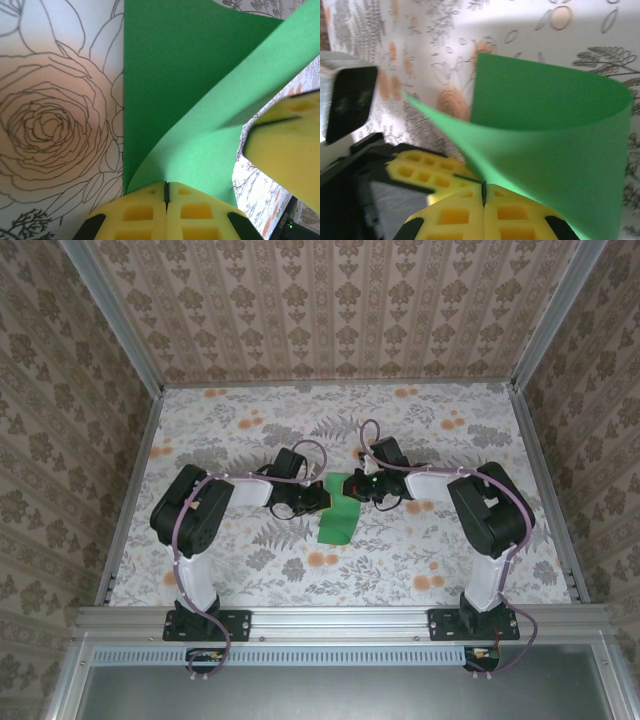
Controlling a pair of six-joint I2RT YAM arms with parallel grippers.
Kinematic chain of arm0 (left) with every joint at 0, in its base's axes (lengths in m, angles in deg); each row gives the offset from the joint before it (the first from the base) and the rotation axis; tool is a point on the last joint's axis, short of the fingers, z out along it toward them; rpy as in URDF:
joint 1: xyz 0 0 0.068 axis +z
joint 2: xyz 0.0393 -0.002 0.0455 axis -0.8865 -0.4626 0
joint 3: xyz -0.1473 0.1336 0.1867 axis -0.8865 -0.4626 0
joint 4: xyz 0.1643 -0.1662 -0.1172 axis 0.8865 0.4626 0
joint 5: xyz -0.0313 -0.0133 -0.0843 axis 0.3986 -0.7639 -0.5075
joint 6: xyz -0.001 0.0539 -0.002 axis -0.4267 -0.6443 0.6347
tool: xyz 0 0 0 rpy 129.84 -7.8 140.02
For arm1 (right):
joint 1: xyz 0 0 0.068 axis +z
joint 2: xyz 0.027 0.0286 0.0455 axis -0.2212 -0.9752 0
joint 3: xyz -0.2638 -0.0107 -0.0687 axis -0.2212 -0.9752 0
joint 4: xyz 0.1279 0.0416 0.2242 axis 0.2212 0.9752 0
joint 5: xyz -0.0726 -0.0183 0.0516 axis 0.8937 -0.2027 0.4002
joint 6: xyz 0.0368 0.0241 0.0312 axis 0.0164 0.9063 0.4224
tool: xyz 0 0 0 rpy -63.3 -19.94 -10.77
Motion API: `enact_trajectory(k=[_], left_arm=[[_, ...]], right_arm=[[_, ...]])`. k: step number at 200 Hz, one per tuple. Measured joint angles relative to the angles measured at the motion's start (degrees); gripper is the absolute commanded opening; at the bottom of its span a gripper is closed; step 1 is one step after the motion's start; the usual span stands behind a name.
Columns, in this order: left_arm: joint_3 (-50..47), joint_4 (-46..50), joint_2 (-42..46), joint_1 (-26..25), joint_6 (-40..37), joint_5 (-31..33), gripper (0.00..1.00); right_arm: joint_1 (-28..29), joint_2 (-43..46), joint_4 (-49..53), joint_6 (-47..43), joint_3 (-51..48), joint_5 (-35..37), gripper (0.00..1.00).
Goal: Fold a paper plane with a square sheet of paper (pick it up from the middle)
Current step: Fold the square sheet of paper in half at the center of the table.
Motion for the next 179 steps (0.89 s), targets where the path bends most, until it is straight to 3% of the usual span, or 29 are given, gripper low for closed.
enact_trajectory(k=[110,136,179], left_arm=[[-0.11,-0.17,0.02,0.0,0.02,0.0,0.0],[-0.11,-0.17,0.07,0.0,0.02,0.0,0.0],[-0.13,-0.2,0.07,0.0,0.02,0.0,0.0]], right_arm=[[-8.61,-1.92,1.86,0.02,0.0,0.79,0.0],[-8.07,1.09,3.87,0.09,0.0,3.67,0.0],[-2.32,2.19,3.65,2.86,1.2,3.1,0.0]])
